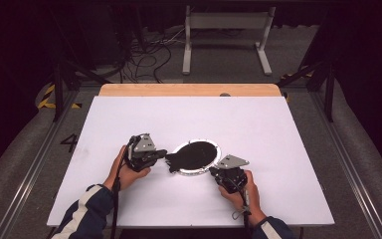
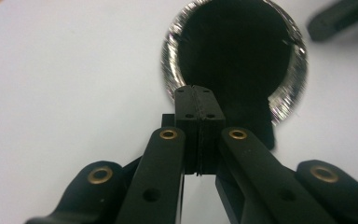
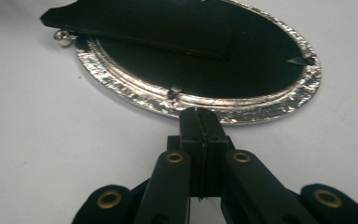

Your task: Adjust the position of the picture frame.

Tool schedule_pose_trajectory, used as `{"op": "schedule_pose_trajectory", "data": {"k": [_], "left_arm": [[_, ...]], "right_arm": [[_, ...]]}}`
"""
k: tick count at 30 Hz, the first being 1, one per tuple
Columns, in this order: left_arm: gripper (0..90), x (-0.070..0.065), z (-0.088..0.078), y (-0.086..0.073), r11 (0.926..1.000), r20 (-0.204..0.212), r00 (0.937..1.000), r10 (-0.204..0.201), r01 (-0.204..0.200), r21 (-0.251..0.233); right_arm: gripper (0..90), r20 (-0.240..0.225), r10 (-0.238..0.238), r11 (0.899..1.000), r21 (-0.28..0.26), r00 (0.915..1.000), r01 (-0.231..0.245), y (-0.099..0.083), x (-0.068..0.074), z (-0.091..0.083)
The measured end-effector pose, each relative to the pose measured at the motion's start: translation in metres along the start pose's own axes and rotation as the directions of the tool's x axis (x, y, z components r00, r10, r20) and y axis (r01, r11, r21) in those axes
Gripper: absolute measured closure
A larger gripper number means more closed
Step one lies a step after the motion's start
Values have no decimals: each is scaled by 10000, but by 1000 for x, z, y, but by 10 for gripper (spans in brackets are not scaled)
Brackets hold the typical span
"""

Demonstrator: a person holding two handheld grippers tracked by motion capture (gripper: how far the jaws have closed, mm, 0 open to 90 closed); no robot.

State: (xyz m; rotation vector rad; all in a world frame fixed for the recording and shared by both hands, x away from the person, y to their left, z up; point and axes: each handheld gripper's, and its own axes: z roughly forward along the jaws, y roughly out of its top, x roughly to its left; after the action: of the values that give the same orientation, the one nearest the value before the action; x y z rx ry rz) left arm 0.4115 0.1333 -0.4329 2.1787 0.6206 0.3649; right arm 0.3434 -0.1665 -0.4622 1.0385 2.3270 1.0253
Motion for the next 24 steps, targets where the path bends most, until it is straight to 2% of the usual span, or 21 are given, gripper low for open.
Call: {"op": "schedule_pose_trajectory", "data": {"k": [4,5,6,7,8,10,13,14,16,21,24], "left_arm": [[900,8,13,1,9997,-42,9997,-249,250,36],[900,10,27,-1,9983,-84,9998,-160,164,559],[900,10,27,-1,9983,-84,9998,-160,164,559],[900,11,38,-5,9955,-20,9998,-221,222,922],[900,12,41,-6,9941,-26,9998,-207,208,1060],[900,13,41,-6,9952,45,9996,-288,283,942],[900,14,40,-7,9944,278,9990,-341,311,1014],[900,13,40,-7,9937,519,9977,-431,374,1057],[900,9,39,-7,9935,421,9986,-321,273,1109],[900,6,36,-9,9927,627,9972,-411,336,1156],[900,2,33,-10,9928,686,9973,-250,167,1189]], "right_arm": [[900,-263,-82,10000,-19,9996,81,1,6,0],[900,-361,-77,10000,-16,9993,76,1,7,1],[900,-530,-15,10000,-13,9986,15,2,7,2],[900,-575,59,10000,-23,9983,-60,2,6,2],[900,-560,71,10000,-39,9984,-73,2,6,3],[900,-548,57,10000,-29,9985,-58,3,6,4],[900,-456,93,9999,-41,9989,-95,3,6,5],[900,-437,79,10000,-42,9990,-81,4,6,5],[900,-382,108,9999,-21,9992,-108,4,6,5],[900,-384,151,9999,-19,9991,-152,4,4,6],[900,-306,161,9999,-12,9994,-161,4,3,6]]}}
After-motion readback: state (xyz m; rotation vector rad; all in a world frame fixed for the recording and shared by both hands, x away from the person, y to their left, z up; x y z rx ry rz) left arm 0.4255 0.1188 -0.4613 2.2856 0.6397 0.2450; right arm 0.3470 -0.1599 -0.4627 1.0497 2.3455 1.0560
